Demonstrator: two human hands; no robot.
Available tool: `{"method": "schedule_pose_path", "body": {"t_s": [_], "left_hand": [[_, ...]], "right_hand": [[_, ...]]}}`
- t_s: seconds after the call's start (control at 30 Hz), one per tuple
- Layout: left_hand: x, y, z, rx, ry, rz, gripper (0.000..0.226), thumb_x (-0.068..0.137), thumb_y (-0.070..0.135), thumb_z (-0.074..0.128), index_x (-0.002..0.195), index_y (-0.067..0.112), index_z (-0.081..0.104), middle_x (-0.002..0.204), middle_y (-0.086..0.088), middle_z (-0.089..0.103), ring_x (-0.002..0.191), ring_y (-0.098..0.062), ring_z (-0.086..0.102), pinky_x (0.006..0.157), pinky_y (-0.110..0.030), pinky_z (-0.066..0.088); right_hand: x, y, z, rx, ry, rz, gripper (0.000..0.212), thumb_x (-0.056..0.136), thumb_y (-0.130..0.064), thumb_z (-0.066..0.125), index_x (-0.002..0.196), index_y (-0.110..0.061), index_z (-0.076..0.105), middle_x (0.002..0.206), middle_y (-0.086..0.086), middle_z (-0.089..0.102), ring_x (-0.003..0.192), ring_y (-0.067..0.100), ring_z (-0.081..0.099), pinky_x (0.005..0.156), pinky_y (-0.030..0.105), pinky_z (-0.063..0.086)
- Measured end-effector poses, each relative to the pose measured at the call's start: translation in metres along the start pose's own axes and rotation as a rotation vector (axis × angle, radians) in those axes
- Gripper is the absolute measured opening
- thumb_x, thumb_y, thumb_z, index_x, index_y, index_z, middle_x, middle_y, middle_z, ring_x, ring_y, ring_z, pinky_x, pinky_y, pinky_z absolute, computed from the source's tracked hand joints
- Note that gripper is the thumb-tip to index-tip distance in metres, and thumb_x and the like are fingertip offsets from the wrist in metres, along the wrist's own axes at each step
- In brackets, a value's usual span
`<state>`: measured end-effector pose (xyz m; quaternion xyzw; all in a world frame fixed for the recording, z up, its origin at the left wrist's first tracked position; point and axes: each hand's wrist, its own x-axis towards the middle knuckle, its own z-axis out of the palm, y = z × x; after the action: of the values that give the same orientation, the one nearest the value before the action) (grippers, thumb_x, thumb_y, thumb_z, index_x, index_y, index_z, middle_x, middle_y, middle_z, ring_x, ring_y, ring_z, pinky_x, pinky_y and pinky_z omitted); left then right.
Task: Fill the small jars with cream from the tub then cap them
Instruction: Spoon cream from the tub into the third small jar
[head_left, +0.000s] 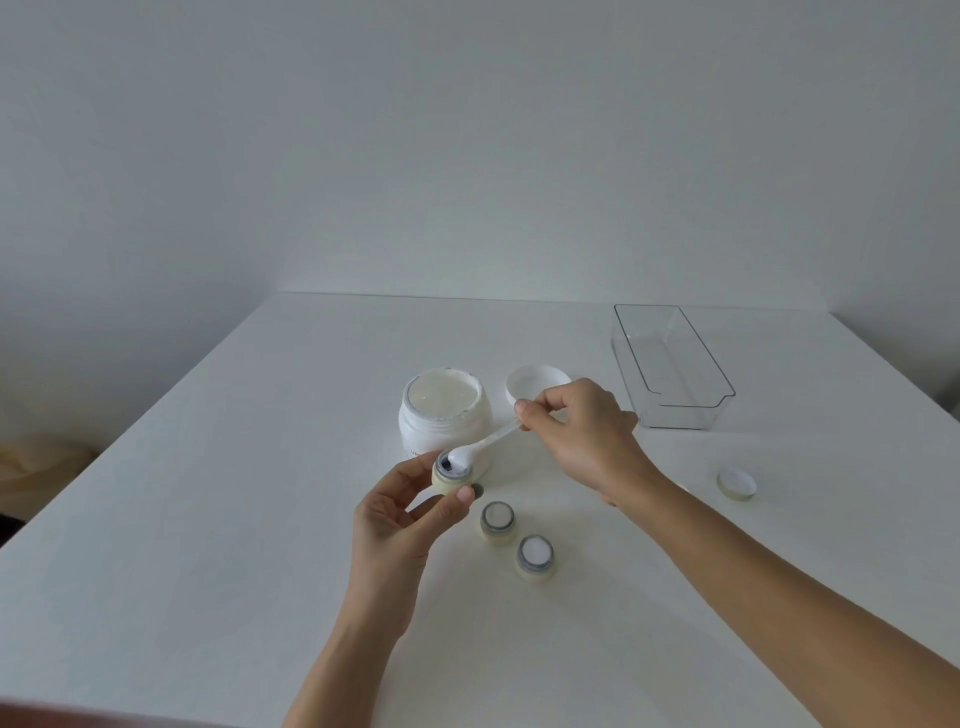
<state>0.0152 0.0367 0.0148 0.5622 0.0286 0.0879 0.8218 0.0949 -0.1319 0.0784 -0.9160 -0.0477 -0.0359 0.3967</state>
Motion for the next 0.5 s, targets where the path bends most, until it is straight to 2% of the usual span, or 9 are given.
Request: {"method": "schedule_pose_path", "body": {"t_s": [0.1,0.17,0.27,0.37,0.5], "left_hand": [[0.000,0.000,0.000,0.005,-0.002,-0.003,0.044,0.060,0.022,0.086,0.103,0.018,0.076,0.107,-0.008,0.077,0.094,-0.029,0.075,0.077,-0.025,0.058],[0.000,0.000,0.000,0.006,0.004,-0.007,0.045,0.060,0.023,0.086,0.103,0.017,0.076,0.108,-0.009,0.076,0.094,-0.029,0.075,0.077,-0.025,0.058],[0.000,-0.001,-0.001,0.021,0.015,-0.016,0.047,0.059,0.026,0.086,0.103,0.016,0.076,0.106,-0.010,0.077,0.093,-0.028,0.075,0.075,-0.023,0.058],[0.000,-0.001,-0.001,0.024,0.016,-0.021,0.046,0.059,0.027,0.086,0.102,0.015,0.077,0.101,-0.009,0.078,0.091,-0.024,0.075,0.073,-0.022,0.057],[0.000,-0.001,0.000,0.010,0.012,-0.028,0.040,0.058,0.026,0.085,0.097,0.016,0.079,0.093,-0.008,0.079,0.088,-0.019,0.075,0.072,-0.021,0.057]], "right_hand": [[0.001,0.000,-0.006,-0.066,0.048,-0.011,0.036,0.094,-0.042,0.052,0.077,-0.015,0.070,0.101,0.005,0.063,0.102,0.026,0.046,0.079,0.033,0.019],[0.001,0.000,-0.011,-0.064,0.092,-0.032,0.033,0.093,-0.040,0.053,0.076,-0.017,0.069,0.103,0.003,0.060,0.102,0.025,0.046,0.078,0.031,0.017],[-0.007,-0.003,-0.012,0.022,0.163,-0.104,0.024,0.093,-0.035,0.056,0.071,-0.029,0.063,0.099,-0.004,0.050,0.105,0.018,0.046,0.070,0.026,0.011],[-0.015,-0.002,-0.002,0.019,0.274,-0.241,0.018,0.091,-0.033,0.060,0.076,-0.026,0.066,0.097,-0.006,0.045,0.102,0.015,0.046,0.073,0.022,0.013],[-0.024,0.001,0.006,-0.079,0.461,-0.516,0.017,0.089,-0.033,0.061,0.078,-0.022,0.069,0.093,-0.006,0.043,0.085,0.016,0.045,0.078,0.026,0.019]]}}
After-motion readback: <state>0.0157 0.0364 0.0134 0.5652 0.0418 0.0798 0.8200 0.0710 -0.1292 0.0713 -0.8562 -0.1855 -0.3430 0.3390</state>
